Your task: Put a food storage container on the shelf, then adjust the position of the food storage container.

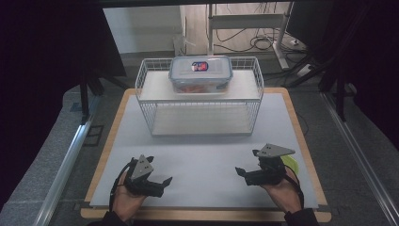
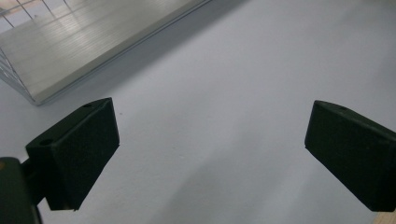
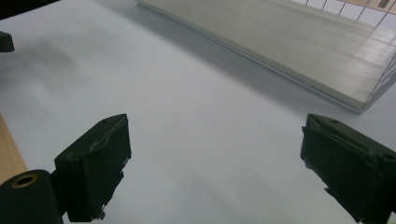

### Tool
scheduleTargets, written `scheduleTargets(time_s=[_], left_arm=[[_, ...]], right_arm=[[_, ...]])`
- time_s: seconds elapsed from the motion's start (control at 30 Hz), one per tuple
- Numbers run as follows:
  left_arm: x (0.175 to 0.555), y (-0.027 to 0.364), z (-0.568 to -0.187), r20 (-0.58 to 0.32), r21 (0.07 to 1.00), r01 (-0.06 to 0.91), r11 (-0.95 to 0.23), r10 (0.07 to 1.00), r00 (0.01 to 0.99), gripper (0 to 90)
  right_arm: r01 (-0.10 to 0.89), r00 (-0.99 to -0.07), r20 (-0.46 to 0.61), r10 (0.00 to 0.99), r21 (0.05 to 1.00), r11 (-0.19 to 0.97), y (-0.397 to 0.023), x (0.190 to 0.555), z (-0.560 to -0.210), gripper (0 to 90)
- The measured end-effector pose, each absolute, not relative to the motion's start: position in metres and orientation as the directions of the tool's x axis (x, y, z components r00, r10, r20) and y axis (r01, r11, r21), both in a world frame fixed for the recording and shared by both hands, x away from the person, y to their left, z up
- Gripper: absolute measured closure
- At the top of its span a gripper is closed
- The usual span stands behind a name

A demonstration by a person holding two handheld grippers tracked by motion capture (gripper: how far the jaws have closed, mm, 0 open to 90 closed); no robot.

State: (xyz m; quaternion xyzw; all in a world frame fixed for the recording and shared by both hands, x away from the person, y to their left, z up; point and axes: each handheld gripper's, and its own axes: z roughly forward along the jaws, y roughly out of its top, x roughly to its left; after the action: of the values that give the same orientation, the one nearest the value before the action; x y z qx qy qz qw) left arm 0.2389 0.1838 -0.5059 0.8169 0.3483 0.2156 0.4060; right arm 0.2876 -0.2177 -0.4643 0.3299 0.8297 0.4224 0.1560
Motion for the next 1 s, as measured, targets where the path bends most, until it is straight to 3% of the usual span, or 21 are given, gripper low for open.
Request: scheduleTargets(time_s=[0.43, 0.57, 0.73, 0.93, 1.0], left_arm=[[0.238, 0.185, -0.506, 0.069, 0.815, 0.394, -0.424, 0.748, 0.661, 3.3], [0.238, 0.184, -0.507, 0.066, 0.812, 0.401, -0.425, 0.748, 0.66, 3.5], [0.238, 0.183, -0.507, 0.076, 0.809, 0.397, -0.433, 0.748, 0.659, 3.8], [0.239, 0.183, -0.509, 0.073, 0.804, 0.404, -0.438, 0.745, 0.663, 4.0], [0.238, 0.182, -0.509, 0.072, 0.803, 0.403, -0.439, 0.743, 0.665, 4.0]], right_arm=[[0.484, -0.681, 0.035, 0.732, 0.771, 0.414, -0.223, 0.288, -0.468, 3.5], [0.526, -0.657, 0.073, 0.75, 0.757, 0.387, -0.228, 0.286, -0.465, 23.8], [0.524, -0.65, 0.066, 0.757, 0.761, 0.383, -0.241, 0.284, -0.459, 61.4], [0.494, -0.622, 0.007, 0.783, 0.779, 0.385, -0.263, 0.285, -0.455, 85.4], [0.494, -0.603, -0.01, 0.797, 0.78, 0.384, -0.271, 0.286, -0.454, 89.7]])
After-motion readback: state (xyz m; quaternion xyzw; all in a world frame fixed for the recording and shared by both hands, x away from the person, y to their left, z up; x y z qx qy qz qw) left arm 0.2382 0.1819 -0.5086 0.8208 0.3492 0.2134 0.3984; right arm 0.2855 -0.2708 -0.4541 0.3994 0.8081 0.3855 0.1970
